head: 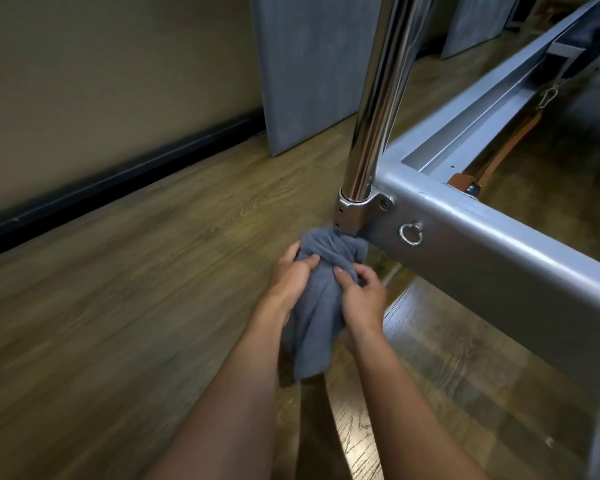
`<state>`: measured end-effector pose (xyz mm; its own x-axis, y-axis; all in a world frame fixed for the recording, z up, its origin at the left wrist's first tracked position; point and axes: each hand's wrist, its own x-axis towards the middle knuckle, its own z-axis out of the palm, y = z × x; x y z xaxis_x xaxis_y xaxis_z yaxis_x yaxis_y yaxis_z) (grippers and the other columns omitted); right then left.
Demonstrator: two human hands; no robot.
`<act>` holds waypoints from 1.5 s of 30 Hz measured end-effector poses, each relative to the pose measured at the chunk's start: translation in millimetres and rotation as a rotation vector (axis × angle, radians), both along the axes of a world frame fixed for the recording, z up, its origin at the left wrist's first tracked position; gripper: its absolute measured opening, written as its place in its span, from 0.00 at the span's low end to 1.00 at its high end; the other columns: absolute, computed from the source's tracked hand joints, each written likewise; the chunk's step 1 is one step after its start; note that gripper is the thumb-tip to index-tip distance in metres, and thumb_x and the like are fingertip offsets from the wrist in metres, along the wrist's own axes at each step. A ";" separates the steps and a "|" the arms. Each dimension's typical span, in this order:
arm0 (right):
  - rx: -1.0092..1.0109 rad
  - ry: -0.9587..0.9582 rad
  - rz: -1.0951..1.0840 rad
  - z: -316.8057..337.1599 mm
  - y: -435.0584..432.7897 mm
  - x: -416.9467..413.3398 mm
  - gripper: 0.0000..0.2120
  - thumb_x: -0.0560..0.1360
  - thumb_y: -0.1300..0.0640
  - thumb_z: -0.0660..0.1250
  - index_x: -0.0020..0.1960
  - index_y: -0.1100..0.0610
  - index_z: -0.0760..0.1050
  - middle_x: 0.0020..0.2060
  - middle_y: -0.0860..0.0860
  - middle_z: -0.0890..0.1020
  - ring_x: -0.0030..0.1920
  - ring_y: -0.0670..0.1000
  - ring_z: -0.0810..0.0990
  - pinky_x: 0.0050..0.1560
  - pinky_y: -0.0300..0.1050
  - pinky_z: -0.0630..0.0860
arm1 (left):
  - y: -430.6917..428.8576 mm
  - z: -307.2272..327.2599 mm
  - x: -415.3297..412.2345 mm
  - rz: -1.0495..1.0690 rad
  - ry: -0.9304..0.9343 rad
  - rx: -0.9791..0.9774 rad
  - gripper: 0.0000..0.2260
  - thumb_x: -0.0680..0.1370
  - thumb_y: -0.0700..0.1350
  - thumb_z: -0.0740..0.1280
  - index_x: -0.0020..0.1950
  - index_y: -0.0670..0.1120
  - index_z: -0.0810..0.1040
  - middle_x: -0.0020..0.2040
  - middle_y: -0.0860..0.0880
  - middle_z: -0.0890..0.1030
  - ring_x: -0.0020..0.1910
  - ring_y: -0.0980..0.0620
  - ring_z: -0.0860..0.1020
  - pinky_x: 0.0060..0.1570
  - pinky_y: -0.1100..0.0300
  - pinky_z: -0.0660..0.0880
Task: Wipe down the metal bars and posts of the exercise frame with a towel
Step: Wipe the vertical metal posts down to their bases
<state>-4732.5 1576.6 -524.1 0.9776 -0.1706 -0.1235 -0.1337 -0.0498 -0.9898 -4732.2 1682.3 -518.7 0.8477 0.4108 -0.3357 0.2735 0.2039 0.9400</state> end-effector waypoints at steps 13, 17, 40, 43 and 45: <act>-0.270 -0.018 0.147 -49.0 -18.1 11.9 0.10 0.76 0.63 0.67 0.56 0.55 0.78 0.52 0.51 0.80 0.56 0.52 0.78 0.56 0.35 0.70 | -25.6 -64.2 7.2 -0.043 0.204 0.145 0.23 0.82 0.43 0.59 0.77 0.47 0.59 0.73 0.43 0.69 0.72 0.44 0.68 0.72 0.48 0.63; -0.245 -0.184 0.028 -45.8 -5.9 5.3 0.10 0.76 0.60 0.68 0.58 0.57 0.78 0.57 0.51 0.79 0.60 0.49 0.76 0.63 0.40 0.71 | -27.8 -47.9 9.8 0.162 0.007 0.016 0.21 0.76 0.52 0.63 0.69 0.52 0.73 0.63 0.48 0.79 0.62 0.48 0.77 0.64 0.50 0.72; -0.123 0.117 0.035 -97.9 8.5 -7.7 0.24 0.78 0.57 0.67 0.73 0.52 0.68 0.60 0.50 0.80 0.60 0.49 0.79 0.63 0.50 0.75 | -1.8 -66.1 24.0 -0.014 0.177 0.017 0.17 0.80 0.39 0.61 0.68 0.47 0.72 0.57 0.47 0.80 0.49 0.52 0.78 0.44 0.65 0.76; -0.101 0.130 -0.008 -88.8 -1.2 2.2 0.19 0.75 0.61 0.70 0.66 0.56 0.76 0.57 0.50 0.81 0.58 0.47 0.79 0.62 0.40 0.75 | -3.7 -65.5 21.6 0.050 0.157 0.075 0.12 0.77 0.38 0.64 0.59 0.47 0.77 0.52 0.46 0.82 0.48 0.50 0.79 0.47 0.59 0.77; -0.137 0.064 -0.033 -77.4 -3.4 8.5 0.16 0.76 0.62 0.68 0.64 0.56 0.77 0.58 0.50 0.80 0.60 0.47 0.78 0.60 0.34 0.72 | -0.6 -65.2 16.0 0.081 0.105 0.056 0.07 0.75 0.37 0.67 0.49 0.47 0.79 0.45 0.47 0.82 0.45 0.51 0.79 0.44 0.58 0.75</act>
